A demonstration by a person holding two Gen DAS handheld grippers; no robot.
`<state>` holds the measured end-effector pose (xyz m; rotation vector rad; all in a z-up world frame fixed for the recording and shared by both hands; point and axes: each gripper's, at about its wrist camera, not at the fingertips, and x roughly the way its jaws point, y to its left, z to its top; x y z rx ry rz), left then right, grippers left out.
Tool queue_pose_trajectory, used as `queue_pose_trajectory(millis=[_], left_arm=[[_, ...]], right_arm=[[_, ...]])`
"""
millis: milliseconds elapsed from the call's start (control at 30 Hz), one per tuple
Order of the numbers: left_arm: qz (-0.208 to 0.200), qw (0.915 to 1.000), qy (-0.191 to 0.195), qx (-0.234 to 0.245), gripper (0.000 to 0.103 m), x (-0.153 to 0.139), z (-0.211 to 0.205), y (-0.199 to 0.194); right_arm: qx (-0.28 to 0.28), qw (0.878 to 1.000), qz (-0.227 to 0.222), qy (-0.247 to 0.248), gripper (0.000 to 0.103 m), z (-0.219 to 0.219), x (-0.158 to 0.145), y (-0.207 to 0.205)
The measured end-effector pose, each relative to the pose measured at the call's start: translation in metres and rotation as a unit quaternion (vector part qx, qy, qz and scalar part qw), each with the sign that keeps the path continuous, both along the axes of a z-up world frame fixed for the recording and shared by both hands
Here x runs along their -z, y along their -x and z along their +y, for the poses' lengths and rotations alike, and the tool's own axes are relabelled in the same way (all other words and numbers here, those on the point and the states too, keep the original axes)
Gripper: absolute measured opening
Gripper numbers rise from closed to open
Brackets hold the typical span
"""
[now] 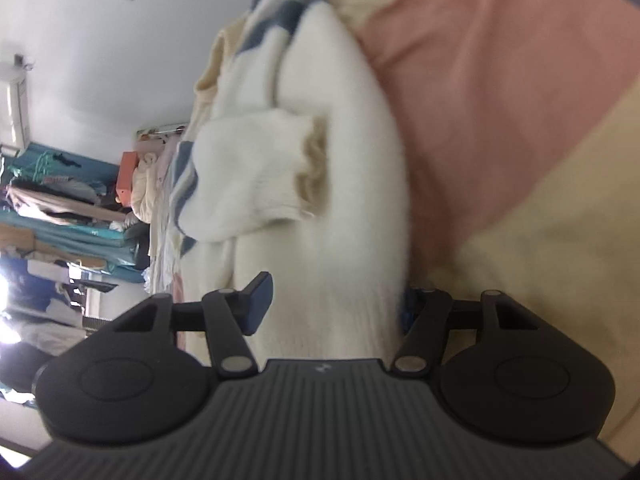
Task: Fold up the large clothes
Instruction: 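Grasp the blanket edge with both grippers and lift it high, flipping it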
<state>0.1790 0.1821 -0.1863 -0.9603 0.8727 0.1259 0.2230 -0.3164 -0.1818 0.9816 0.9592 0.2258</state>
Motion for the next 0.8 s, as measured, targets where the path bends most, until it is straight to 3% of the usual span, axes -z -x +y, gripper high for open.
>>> queue_pose_trajectory(millis=[67,100,167,300,400,600,800], left_arm=[[-0.006,1.0000,0.006,-0.004,0.048,0.002,0.000,-0.002],[-0.011,0.9999,0.005,-0.004,0.027,0.002,-0.001,-0.004],[-0.024,0.9997,0.009,-0.001,0.017,-0.002,-0.004,-0.004],[-0.098,0.9951,0.002,0.006,0.015,-0.026,-0.005,0.003],[-0.131,0.9908,0.032,-0.007,0.014,-0.033,0.003,0.009],[-0.204,0.9740,0.098,-0.012,0.010,-0.061,0.015,0.029],[-0.257,0.9606,0.106,0.006,0.008,-0.105,0.015,0.055]], right_arm=[[-0.001,1.000,-0.013,0.019,0.032,0.003,0.000,-0.005],[0.002,0.999,-0.014,0.029,0.015,0.004,0.000,-0.007],[0.008,0.999,-0.028,0.027,0.013,0.003,-0.001,-0.008],[0.004,0.996,-0.092,0.021,0.012,-0.004,-0.018,-0.001],[0.014,0.992,-0.128,0.004,0.011,-0.012,-0.031,0.008],[0.039,0.985,-0.162,-0.049,0.010,-0.026,-0.050,0.025],[0.047,0.974,-0.194,-0.110,0.010,-0.041,-0.073,0.039]])
